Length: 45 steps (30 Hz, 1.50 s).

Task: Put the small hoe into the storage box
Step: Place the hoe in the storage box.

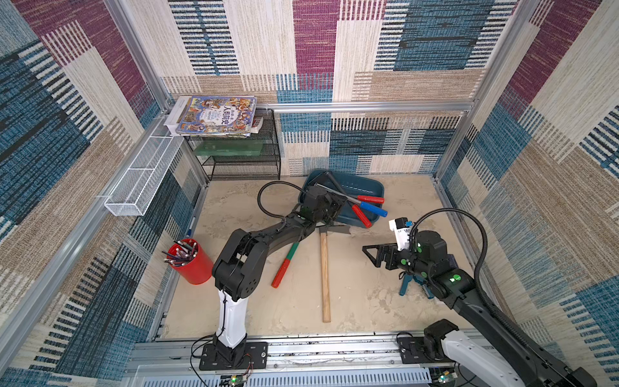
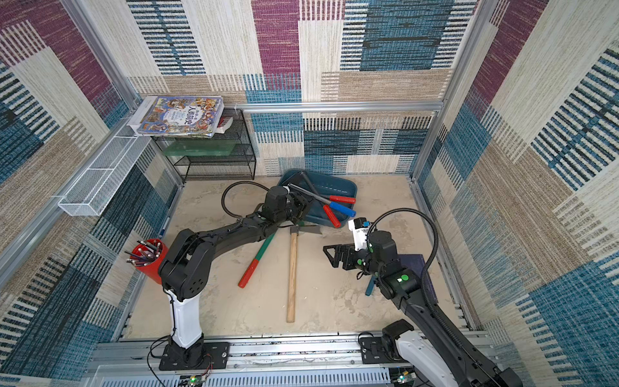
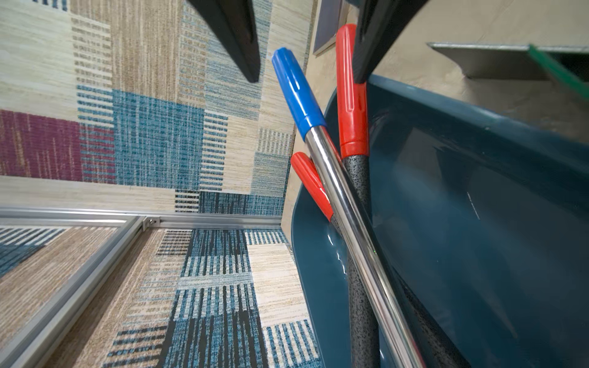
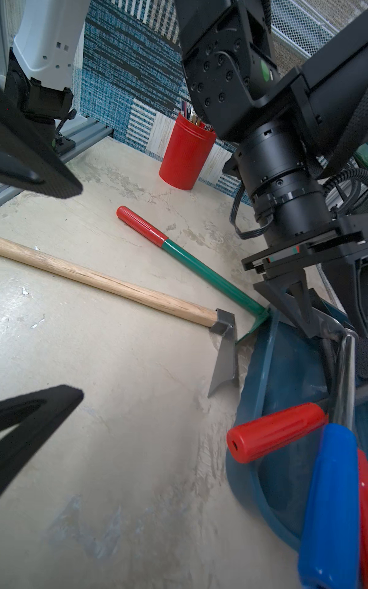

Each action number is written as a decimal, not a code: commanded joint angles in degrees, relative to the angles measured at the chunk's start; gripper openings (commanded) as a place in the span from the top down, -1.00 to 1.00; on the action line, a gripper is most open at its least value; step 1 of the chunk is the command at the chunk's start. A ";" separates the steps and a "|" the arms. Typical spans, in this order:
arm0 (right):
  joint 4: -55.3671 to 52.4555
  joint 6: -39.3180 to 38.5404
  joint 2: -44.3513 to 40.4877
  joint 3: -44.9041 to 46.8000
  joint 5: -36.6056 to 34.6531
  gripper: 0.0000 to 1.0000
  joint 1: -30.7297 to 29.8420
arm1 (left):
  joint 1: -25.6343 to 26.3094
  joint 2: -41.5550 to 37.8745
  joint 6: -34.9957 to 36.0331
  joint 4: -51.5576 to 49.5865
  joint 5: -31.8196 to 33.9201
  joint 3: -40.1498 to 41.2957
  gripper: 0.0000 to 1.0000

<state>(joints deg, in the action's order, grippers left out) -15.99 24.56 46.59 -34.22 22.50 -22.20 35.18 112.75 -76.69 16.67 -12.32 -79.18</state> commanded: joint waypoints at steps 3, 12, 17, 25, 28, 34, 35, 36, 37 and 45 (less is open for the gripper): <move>3.90 -0.85 1.13 -0.06 1.49 -0.91 -0.56 | 0.15 -3.46 10.16 -7.16 -2.32 1.08 -0.01; 4.73 -1.99 2.80 -0.63 1.92 -0.91 -1.78 | 0.39 -8.42 22.40 -16.67 -6.15 1.06 0.00; 5.11 -2.19 3.13 -0.65 2.36 -0.91 -2.29 | 0.55 -11.37 28.46 -21.98 -6.28 1.75 0.00; 5.96 -3.09 4.00 -0.77 4.08 -0.91 -3.30 | 0.89 -15.82 36.89 -28.07 -6.62 3.65 0.01; 6.46 -3.43 4.11 -0.65 4.69 -0.91 -3.92 | 1.22 -17.22 39.82 -29.95 -6.68 4.64 0.00; 6.76 -4.31 4.75 -0.76 5.71 -0.91 -5.16 | 2.07 -19.58 43.52 -33.14 -5.89 6.85 0.00; 6.76 -4.41 4.90 -0.76 5.71 -0.91 -5.31 | 2.24 -19.84 43.96 -33.69 -5.79 7.00 0.00; 6.78 -4.44 5.03 -0.76 5.71 -0.91 -5.55 | 2.42 -20.15 44.44 -34.23 -5.70 7.33 0.00; 6.71 -4.54 5.12 -0.76 5.63 -0.91 -5.81 | 2.56 -20.35 44.76 -34.65 -5.55 7.70 0.01; 6.07 -4.45 5.02 -0.85 4.84 -0.91 -6.89 | 4.07 -20.79 45.35 -36.15 -4.19 10.97 0.01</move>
<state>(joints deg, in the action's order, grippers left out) -11.46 20.73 51.79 -34.54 27.49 -28.86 38.92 92.20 -32.93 -17.96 -18.09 -68.60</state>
